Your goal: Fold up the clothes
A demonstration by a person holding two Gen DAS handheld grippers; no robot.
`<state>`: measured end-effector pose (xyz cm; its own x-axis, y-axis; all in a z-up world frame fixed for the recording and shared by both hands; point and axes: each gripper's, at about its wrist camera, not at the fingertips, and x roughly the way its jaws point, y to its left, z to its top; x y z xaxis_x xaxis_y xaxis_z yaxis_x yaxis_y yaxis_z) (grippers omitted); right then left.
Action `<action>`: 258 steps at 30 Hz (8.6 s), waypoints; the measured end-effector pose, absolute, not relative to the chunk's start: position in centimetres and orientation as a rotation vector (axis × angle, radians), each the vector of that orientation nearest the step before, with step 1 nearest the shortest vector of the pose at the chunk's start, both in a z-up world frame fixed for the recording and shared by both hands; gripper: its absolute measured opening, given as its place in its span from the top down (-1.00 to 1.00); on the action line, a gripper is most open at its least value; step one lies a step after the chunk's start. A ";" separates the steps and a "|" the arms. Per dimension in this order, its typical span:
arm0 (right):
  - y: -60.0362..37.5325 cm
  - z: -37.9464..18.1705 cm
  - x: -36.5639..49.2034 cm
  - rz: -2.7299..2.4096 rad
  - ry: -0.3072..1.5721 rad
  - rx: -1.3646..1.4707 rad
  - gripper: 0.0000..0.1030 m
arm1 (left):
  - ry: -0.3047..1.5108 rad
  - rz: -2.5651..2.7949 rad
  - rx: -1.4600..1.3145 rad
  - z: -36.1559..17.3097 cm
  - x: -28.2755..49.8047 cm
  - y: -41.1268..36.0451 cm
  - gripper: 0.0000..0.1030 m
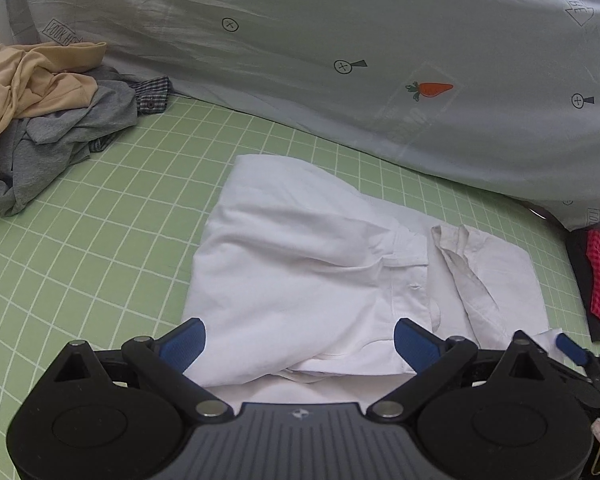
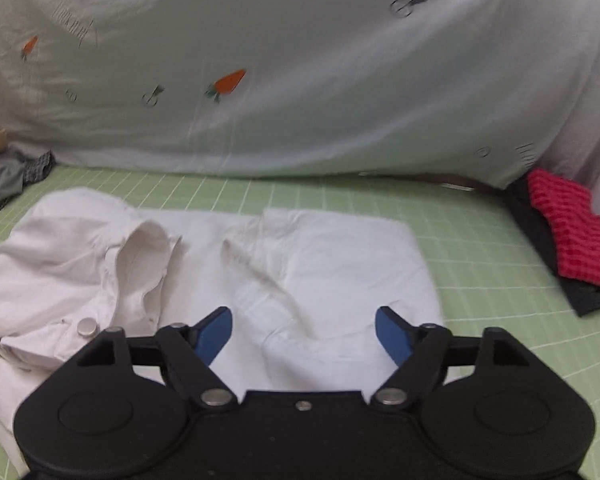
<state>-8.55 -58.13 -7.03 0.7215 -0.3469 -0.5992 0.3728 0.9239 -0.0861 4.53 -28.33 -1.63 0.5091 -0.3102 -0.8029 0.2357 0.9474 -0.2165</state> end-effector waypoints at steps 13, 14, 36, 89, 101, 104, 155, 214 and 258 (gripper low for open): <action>-61.3 -10.2 -9.0 -0.313 0.691 0.405 0.59 | 0.993 -0.370 -0.069 -1.7 0.3 -27.2 -0.94; -60.1 -10.4 -9.4 -0.288 0.705 0.400 0.59 | 0.998 -0.369 -0.068 -1.8 0.0 -27.0 -0.94; -55.4 -12.8 -8.6 -0.385 0.919 0.256 -0.80 | 1.064 -0.255 -0.064 -4.0 2.0 -24.0 -0.94; -59.8 -11.3 -8.4 -0.366 0.979 0.413 -0.97 | 0.993 -0.621 -0.189 0.5 9.5 -32.8 0.88; -72.5 -10.3 -15.1 -0.462 0.960 0.521 -0.97 | 1.061 -0.718 -0.120 -1.1 3.9 -49.9 0.87; -76.1 -11.3 -15.6 -0.489 0.972 0.557 -0.97 | 1.139 -0.705 -0.137 -3.7 3.9 -53.2 0.85; -70.1 -12.8 -5.1 -0.028 0.873 0.605 0.85 | 1.080 -0.362 -0.070 -4.9 3.3 -45.4 -0.86; -65.7 -4.7 -19.0 -0.433 0.710 0.721 0.58 | 1.131 -0.731 -0.179 -3.4 -3.8 -48.9 0.34; -106.8 -12.4 -8.2 -0.460 0.629 0.217 -0.85 | 0.915 -0.569 0.078 -8.8 -1.1 -93.6 -0.68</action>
